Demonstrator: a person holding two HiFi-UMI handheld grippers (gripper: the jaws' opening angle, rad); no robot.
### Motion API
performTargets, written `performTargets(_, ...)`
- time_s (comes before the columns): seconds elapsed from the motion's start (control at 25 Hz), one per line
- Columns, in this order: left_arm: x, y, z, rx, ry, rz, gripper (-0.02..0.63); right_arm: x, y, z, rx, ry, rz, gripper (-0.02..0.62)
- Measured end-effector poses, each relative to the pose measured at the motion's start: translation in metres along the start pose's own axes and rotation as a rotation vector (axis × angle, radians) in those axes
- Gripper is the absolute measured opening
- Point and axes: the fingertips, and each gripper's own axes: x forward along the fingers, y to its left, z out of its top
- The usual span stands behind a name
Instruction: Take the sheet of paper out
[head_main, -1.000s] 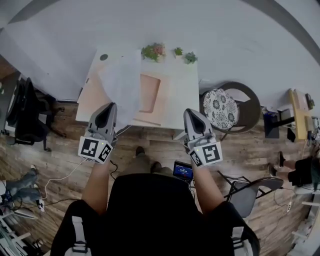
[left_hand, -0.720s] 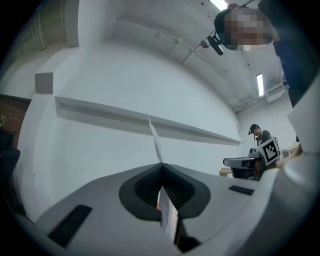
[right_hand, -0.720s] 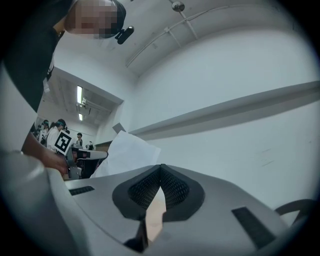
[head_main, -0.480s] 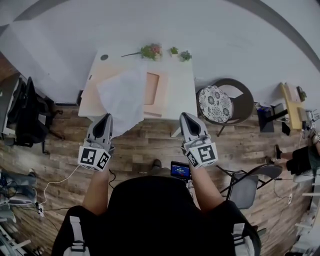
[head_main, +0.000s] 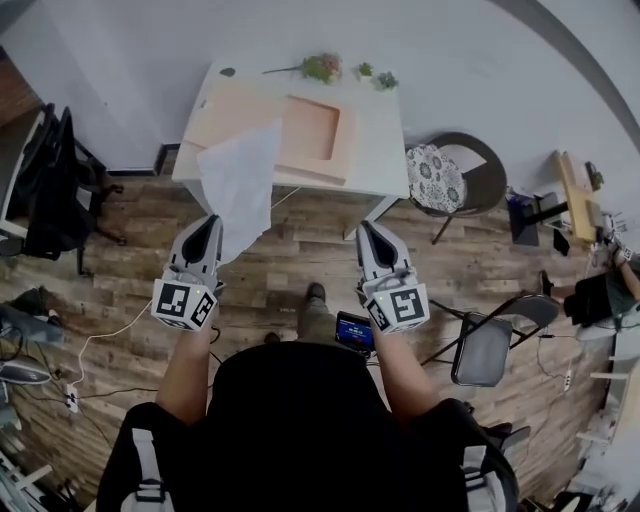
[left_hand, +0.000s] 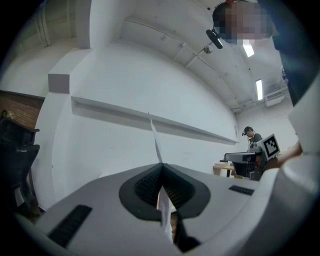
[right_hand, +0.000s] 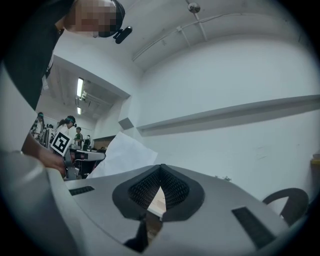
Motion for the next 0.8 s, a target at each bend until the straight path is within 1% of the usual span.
performTargets(0.2, -0.053, 0.004, -0.010, -0.005, 0.016, 0.009, 0.002, -0.029, 0.044, -0.010, 0.027, 0.023, -0.024, 0.011)
performTargets(0.4, -0.085, -0.005, -0.016, -0.012, 0.023, 0.004, 0.002, -0.053, 0.068, -0.011, 0.032, 0.025, -0.036, 0.011)
performTargets(0.52, -0.095, -0.011, -0.020, -0.008, 0.026, 0.013, 0.002, -0.064, 0.071, -0.010, 0.038, 0.019, -0.043, 0.011)
performTargets(0.64, -0.100, -0.021, -0.025, -0.005, 0.038, 0.026, 0.002, -0.075, 0.064, -0.014, 0.057, 0.017, -0.052, 0.011)
performTargets(0.8, -0.106, -0.033, -0.024, -0.002, 0.054, 0.044, 0.002, -0.089, 0.058, -0.017, 0.066, 0.025, -0.042, 0.011)
